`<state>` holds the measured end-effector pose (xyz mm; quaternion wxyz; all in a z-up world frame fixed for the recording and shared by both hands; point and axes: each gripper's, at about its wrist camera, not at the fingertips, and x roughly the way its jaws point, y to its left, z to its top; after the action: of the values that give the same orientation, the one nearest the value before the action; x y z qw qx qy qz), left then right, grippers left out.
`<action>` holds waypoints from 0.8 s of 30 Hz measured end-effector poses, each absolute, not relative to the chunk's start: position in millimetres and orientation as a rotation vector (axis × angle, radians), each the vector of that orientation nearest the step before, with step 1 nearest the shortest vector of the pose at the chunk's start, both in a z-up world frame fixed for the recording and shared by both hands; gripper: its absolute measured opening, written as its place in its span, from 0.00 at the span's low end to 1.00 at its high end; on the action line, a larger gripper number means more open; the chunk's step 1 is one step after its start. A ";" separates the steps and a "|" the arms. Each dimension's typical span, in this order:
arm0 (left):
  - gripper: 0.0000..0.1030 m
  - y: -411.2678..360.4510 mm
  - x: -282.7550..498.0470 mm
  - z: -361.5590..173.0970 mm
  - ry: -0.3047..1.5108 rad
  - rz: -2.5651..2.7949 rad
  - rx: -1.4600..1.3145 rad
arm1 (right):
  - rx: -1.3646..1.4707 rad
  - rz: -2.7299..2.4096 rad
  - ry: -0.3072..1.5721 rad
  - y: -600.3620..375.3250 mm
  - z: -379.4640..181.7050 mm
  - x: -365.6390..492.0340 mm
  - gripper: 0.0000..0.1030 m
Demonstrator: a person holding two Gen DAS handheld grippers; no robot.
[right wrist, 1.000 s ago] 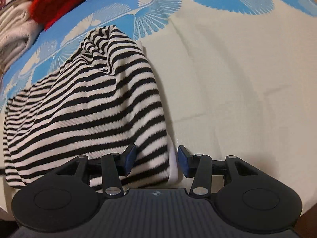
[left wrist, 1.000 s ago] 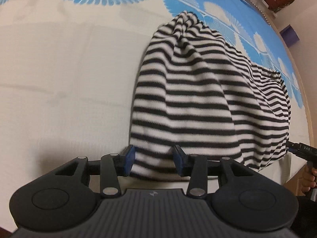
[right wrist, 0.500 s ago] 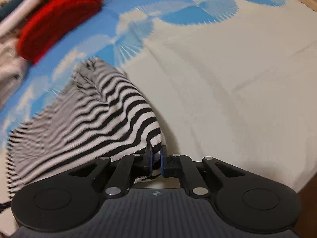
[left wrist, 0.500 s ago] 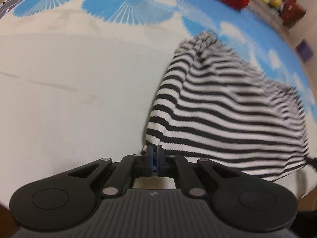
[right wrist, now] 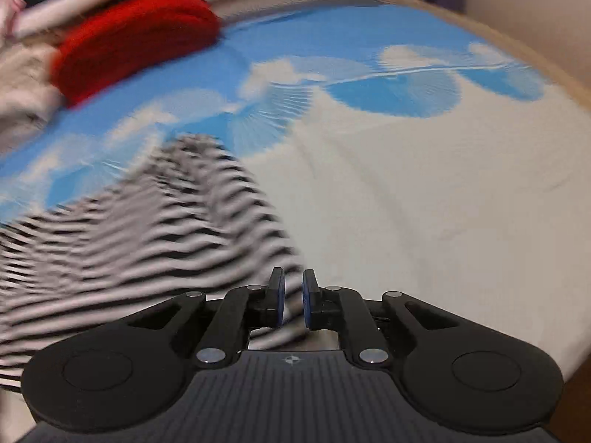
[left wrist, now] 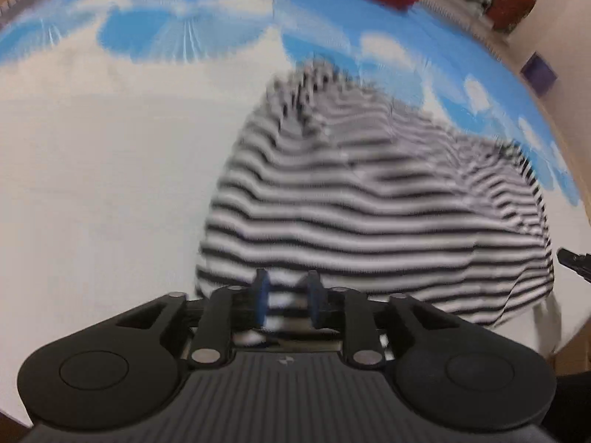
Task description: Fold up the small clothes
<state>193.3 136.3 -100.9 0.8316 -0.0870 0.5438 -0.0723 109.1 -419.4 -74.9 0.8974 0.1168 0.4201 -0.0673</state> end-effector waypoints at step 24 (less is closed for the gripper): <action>0.33 32.6 218.4 -70.8 0.964 -0.255 -0.050 | 0.011 0.110 0.942 -288.2 -114.9 162.1 0.31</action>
<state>218.4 32.6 -70.8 0.8781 -0.0239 0.4620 -0.1224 162.1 -288.2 -114.9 0.8896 0.0052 0.4536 0.0530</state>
